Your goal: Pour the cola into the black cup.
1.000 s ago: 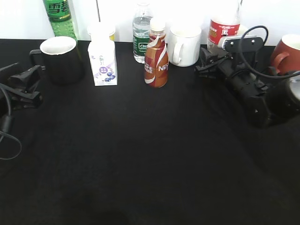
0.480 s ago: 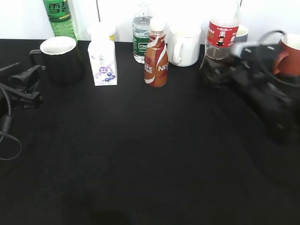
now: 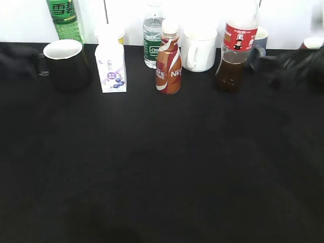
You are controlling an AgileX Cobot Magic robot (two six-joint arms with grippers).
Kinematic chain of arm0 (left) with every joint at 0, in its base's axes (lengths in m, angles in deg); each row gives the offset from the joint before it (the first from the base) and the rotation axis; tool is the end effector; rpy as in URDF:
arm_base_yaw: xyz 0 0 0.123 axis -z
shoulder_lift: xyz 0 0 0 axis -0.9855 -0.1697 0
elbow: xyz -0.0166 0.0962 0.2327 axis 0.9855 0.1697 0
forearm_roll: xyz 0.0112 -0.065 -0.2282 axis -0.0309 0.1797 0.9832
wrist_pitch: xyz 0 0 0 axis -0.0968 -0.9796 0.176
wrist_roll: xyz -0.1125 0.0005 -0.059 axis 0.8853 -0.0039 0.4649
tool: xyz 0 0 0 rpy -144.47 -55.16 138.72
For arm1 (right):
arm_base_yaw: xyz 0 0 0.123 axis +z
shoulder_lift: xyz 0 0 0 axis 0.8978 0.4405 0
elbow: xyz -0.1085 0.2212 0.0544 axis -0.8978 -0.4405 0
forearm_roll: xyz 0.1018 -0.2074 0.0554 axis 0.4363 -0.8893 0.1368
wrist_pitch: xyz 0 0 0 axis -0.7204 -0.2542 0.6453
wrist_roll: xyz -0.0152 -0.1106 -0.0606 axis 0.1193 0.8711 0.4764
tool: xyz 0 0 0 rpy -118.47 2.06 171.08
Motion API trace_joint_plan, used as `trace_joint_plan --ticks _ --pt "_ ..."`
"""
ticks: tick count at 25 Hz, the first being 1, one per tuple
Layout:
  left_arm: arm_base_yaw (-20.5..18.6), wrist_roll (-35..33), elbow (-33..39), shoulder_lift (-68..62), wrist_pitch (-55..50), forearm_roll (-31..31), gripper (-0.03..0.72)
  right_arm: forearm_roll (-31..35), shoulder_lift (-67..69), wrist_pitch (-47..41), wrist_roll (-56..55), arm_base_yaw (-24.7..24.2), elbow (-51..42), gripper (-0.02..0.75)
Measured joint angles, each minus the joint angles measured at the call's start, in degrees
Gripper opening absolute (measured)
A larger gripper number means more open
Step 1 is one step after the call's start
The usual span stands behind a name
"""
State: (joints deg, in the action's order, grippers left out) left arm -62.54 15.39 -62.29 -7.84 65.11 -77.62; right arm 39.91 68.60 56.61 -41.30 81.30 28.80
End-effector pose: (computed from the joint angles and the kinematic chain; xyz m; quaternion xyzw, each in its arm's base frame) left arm 0.2616 -0.0835 0.2350 0.1146 0.8333 -0.0929 0.5327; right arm 0.2761 0.0871 0.2147 -0.1268 0.8301 0.0836 0.5365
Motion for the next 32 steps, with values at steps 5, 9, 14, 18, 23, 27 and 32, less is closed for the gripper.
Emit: trace_joint_plan --ticks 5,9,14,18,23,27,32 --pt "0.0 0.0 -11.5 3.0 -64.7 0.2 0.363 0.7 -5.0 -65.9 0.0 0.0 18.3 0.596" --pt "0.0 0.0 -10.9 14.6 -69.8 0.9 0.363 0.7 -21.3 -66.2 0.2 0.0 9.4 0.596" --pt "0.1 0.0 1.9 45.3 -62.2 -0.2 0.363 0.7 -51.3 -62.0 0.3 0.0 -3.4 0.596" --pt "0.1 0.0 6.1 55.8 -61.3 -0.2 0.363 1.0 -60.1 -58.4 0.5 0.0 -5.7 0.596" --pt "0.1 0.0 6.3 55.8 -61.4 -0.1 0.363 2.1 -60.1 -64.6 0.5 0.0 -5.5 0.596" --pt "0.1 0.0 6.3 55.8 -61.4 -0.1 0.363 2.3 -60.2 -67.0 0.9 0.0 -6.4 0.596" --pt "0.1 0.0 6.3 55.8 -61.4 -0.1 0.363 2.4 -60.2 -67.0 0.9 0.0 -6.4 0.596"
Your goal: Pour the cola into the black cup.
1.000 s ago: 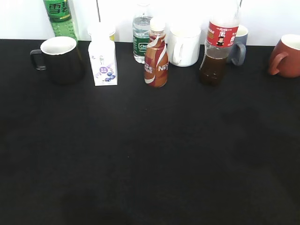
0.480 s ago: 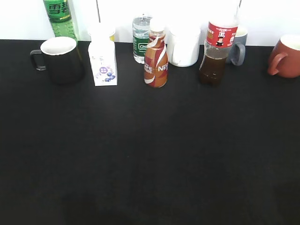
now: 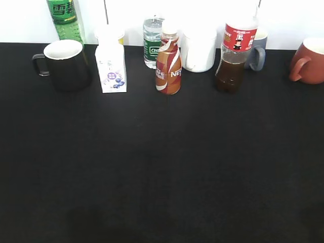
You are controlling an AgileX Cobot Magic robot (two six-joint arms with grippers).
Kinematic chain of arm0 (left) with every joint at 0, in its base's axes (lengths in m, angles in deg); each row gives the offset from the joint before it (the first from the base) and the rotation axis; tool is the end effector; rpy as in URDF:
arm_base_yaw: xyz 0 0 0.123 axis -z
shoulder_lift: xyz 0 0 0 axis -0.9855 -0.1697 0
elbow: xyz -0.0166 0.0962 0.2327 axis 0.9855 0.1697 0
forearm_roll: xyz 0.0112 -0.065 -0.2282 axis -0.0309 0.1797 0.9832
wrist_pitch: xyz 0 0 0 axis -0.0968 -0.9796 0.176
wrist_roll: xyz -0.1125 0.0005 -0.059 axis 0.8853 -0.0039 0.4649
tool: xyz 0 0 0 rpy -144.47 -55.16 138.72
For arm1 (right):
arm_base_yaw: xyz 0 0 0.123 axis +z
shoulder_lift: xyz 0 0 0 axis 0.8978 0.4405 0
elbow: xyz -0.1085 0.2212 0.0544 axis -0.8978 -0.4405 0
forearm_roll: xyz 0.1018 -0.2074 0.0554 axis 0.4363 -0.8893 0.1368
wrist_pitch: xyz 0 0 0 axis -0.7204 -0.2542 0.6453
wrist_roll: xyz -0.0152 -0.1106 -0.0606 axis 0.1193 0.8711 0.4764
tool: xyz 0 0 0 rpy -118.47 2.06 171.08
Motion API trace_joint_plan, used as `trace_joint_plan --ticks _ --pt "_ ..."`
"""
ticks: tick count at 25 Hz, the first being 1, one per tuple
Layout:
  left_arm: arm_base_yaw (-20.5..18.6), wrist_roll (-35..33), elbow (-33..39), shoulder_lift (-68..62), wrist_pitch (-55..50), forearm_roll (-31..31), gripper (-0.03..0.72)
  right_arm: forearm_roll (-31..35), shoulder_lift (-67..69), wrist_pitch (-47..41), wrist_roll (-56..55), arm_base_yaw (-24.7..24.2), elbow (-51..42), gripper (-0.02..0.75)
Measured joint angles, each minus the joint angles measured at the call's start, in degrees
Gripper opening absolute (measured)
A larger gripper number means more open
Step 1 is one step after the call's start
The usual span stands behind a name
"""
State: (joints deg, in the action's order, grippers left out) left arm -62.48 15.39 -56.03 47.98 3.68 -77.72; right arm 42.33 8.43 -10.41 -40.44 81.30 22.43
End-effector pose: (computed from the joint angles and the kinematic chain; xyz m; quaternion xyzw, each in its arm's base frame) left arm 0.0678 -0.0159 0.2502 0.1014 0.8865 -0.0636 0.4470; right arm 0.0713 0.0259 0.2453 -0.1348 0.8864 0.0816 0.4353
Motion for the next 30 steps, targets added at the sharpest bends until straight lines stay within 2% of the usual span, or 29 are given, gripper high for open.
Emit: trace_joint_plan --ticks 2,3,6,8,13,30 --pt "-0.3 0.0 0.0 0.0 0.0 0.0 0.363 0.1 -0.5 0.0 0.0 -0.2 0.0 0.596" --pt "-2.1 0.0 0.0 0.0 0.0 0.0 0.363 0.1 -1.3 0.0 0.0 -2.0 0.0 0.596" --pt "-10.8 0.0 0.0 3.1 0.0 0.0 0.347 0.1 -6.8 0.0 0.0 -13.2 0.0 0.596" --pt "-13.5 0.0 0.0 7.4 0.0 0.0 0.316 0.1 -11.7 -0.1 0.0 -17.3 0.0 0.596" --pt "-14.4 0.0 0.0 10.8 0.0 0.0 0.242 0.2 -12.6 -0.2 -0.3 -17.9 -0.1 0.596" --pt "-14.4 0.0 0.0 10.8 0.1 0.0 0.239 0.2 -12.6 -0.2 -0.5 -17.9 -0.1 0.595"
